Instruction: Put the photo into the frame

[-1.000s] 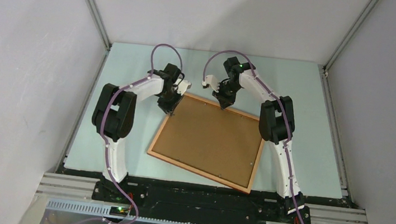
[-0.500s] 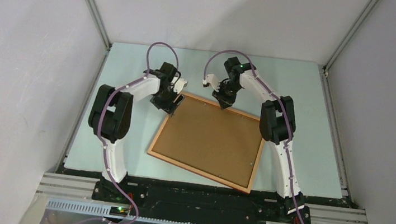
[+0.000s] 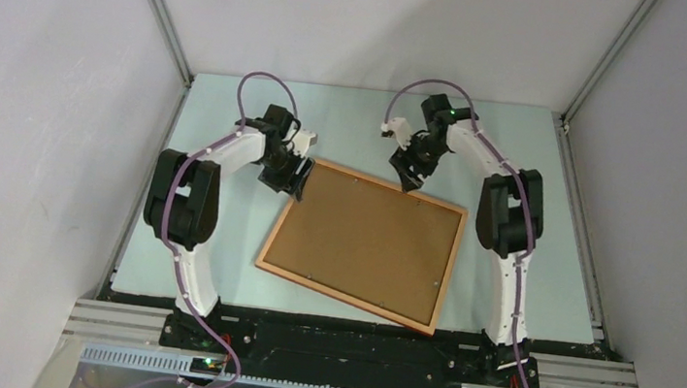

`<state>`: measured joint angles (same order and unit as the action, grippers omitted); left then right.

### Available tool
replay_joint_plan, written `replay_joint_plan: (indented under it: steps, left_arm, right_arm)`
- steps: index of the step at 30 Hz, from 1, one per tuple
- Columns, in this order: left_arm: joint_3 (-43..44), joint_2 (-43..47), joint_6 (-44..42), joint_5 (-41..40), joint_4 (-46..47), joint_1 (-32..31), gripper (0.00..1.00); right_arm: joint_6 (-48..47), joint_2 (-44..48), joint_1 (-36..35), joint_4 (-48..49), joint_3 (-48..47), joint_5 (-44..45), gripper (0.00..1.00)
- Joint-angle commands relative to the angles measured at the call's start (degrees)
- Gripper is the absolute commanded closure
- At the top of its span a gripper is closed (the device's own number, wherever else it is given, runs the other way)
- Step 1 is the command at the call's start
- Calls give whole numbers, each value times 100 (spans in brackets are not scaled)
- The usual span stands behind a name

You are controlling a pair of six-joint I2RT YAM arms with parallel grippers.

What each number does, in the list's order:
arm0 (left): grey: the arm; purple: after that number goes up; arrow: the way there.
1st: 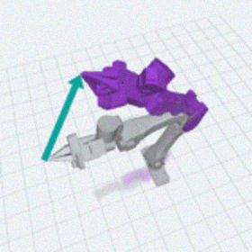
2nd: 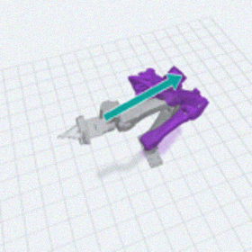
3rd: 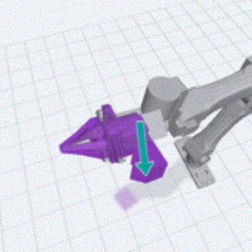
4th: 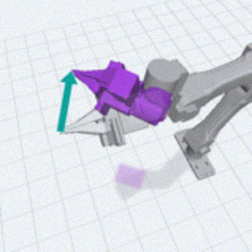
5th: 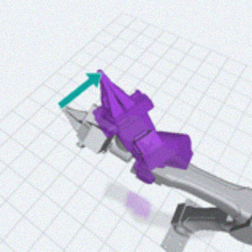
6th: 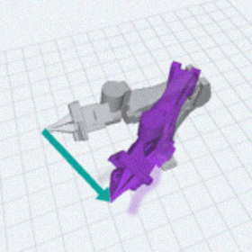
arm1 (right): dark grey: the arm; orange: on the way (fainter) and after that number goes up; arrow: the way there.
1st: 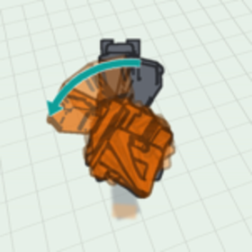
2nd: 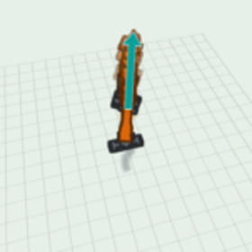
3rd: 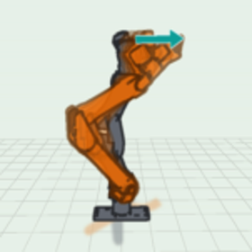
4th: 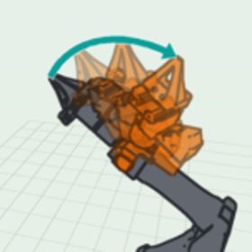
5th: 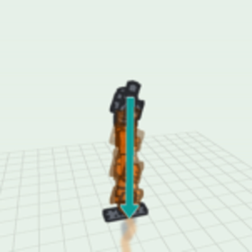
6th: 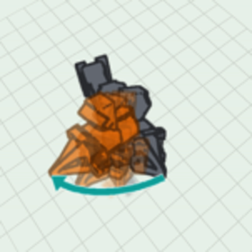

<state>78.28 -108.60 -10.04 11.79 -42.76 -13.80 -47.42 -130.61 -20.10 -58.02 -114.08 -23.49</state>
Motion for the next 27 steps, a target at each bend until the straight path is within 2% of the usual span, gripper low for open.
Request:
replay_joint_plan:
  steps: [1, 8, 13, 21, 27]
  left_arm:
    - [-106, 84, 238, 618, 17, 58, 31]
    - [-151, 62, 324, 833, 47, 60, 34]
    - [-164, 79, 431, 801, 128, 56, 35]
    - [-234, 111, 653, 623, 330, 62, 35]
    - [-314, 110, 688, 538, 422, 62, 34]
  right_arm:
    - [840, 1085, 178, 573, 811, 14, 26]
    - [2119, 2433, 565, 1238, 2640, 590, 25]
    - [2850, 3133, 1156, 1430, 3516, 634, 25]
    - [3434, 3479, 1846, 1654, 4578, 386, 27]
    - [3703, 3278, 2077, 1690, 4805, 71, 29]
